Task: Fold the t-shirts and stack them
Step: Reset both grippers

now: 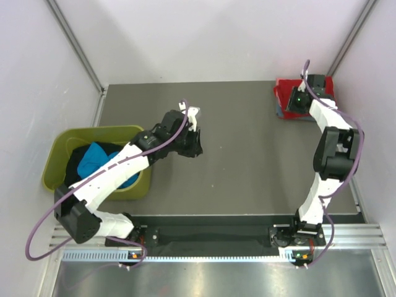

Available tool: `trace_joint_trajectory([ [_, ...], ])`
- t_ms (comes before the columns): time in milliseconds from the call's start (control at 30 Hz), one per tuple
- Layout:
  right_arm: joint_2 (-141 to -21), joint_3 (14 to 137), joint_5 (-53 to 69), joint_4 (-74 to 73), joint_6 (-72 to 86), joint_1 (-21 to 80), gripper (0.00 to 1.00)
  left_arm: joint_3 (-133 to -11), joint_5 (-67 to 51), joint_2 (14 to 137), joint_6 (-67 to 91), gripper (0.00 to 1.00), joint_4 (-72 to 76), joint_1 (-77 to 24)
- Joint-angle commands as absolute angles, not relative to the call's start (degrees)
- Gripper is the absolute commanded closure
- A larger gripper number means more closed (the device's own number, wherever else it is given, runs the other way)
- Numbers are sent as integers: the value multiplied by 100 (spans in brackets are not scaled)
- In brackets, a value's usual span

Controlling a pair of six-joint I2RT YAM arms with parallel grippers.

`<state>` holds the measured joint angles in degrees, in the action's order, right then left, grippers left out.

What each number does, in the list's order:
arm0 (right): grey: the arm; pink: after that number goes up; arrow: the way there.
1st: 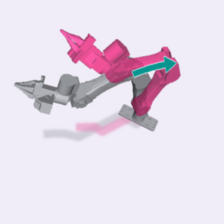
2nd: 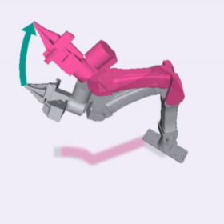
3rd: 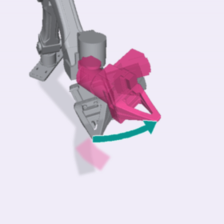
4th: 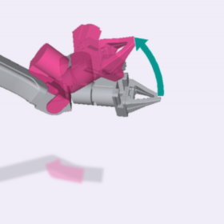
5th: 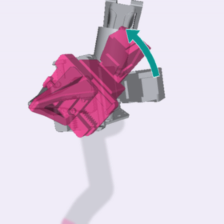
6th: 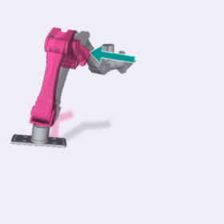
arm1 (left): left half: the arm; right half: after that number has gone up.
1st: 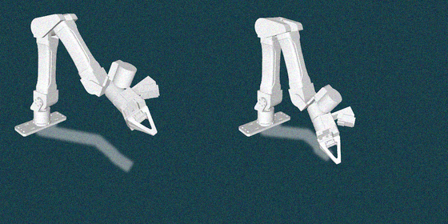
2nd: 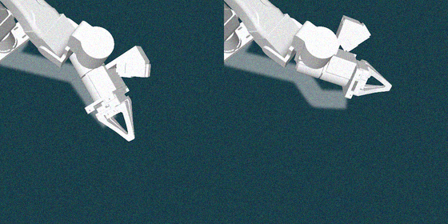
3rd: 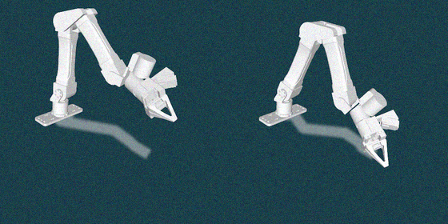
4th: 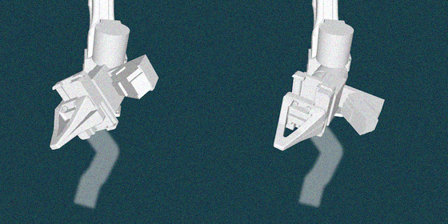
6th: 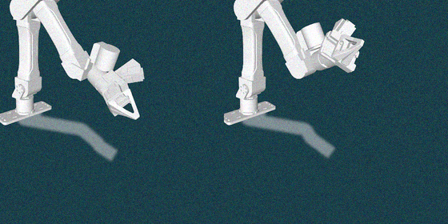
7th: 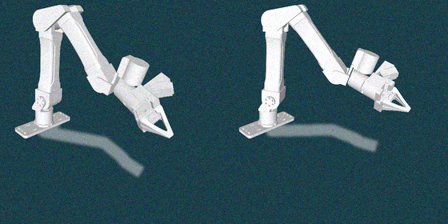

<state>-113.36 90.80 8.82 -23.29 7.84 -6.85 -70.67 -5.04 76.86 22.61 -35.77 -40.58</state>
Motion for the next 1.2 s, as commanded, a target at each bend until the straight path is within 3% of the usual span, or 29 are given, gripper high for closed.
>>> trace_joint_trajectory([
  [0,-10058,9106,1195,-2865,1150,-580,67,-7075,-396,7366,2417,72,-3322,-4043],
  [200,-8354,8193,1492,-3278,1607,-413,52,-7329,-150,7110,2522,70,-3304,-4043],
  [300,-7414,7692,1530,-3594,1810,-98,1,-7514,-53,7058,2628,66,-3393,-4034],
  [367,-6911,7219,1634,-3674,1881,-44,0,-7585,-53,6996,2628,63,-3428,-4034],
  [467,-6014,6761,1793,-3857,2135,185,0,-7708,289,6935,2628,41,-3541,-4034],
  [500,-5646,6689,1819,-3902,2179,185,0,-7786,351,6926,2628,18,-3585,-4034],
  [533,-5469,6619,1950,-3946,2145,193,0,-7813,430,6926,2619,3,-3638,-4025],
  [800,-4308,6662,1442,-4526,2275,185,0,-7516,457,6487,2663,1,-3508,-4034],
  [933,-4131,6706,1266,-4553,2434,185,0,-7067,369,5829,2786,1,-2700,-4025],
  [1167,-4043,6926,1143,-4483,2373,185,0,-7154,562,5757,2743,1,-2926,-4034],
])
